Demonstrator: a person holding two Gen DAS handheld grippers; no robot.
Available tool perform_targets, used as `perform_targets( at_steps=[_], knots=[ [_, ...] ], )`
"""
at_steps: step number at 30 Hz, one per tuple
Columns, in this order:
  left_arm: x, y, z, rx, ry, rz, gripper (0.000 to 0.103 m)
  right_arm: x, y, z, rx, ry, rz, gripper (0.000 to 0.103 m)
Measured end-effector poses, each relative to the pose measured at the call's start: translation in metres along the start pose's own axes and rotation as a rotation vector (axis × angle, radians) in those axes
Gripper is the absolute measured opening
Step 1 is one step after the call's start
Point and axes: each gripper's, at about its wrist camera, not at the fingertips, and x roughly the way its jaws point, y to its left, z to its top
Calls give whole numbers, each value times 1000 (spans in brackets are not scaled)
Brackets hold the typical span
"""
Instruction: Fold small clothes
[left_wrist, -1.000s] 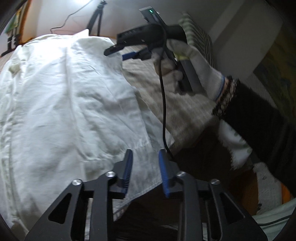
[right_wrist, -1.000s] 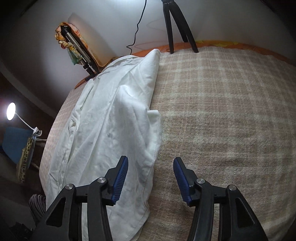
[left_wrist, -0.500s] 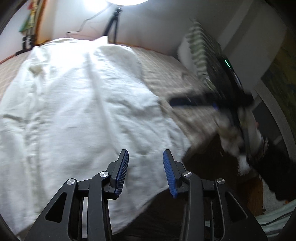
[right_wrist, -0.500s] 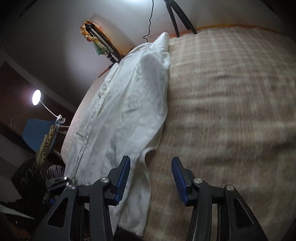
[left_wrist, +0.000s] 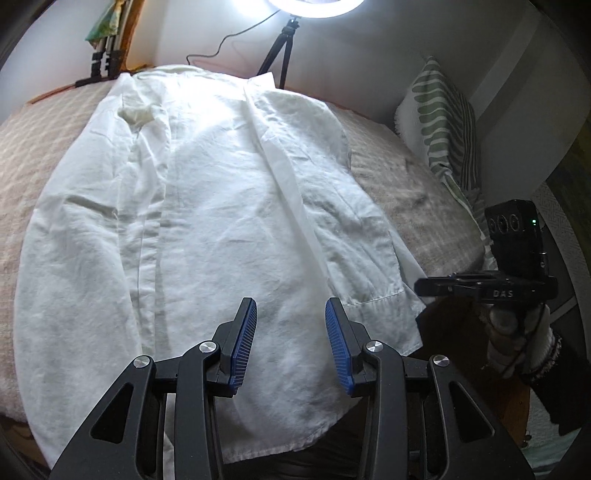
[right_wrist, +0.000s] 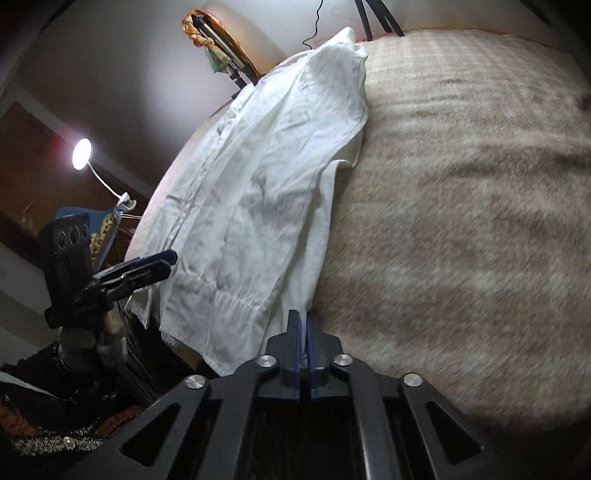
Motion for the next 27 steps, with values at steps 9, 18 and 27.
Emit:
perform_targets(
  at_steps=[9,18,27],
  knots=[
    [-7,-45,-4,149,-49,-30,39,-5,-5,-14,94,24,51,6],
    [46,-124,-17,407,34,-69,49,-58,-18,12,81,-148,-5,43],
    [90,-162,-18,502,50,20,54,-92,-61,54,147,-265,43,54]
  ],
)
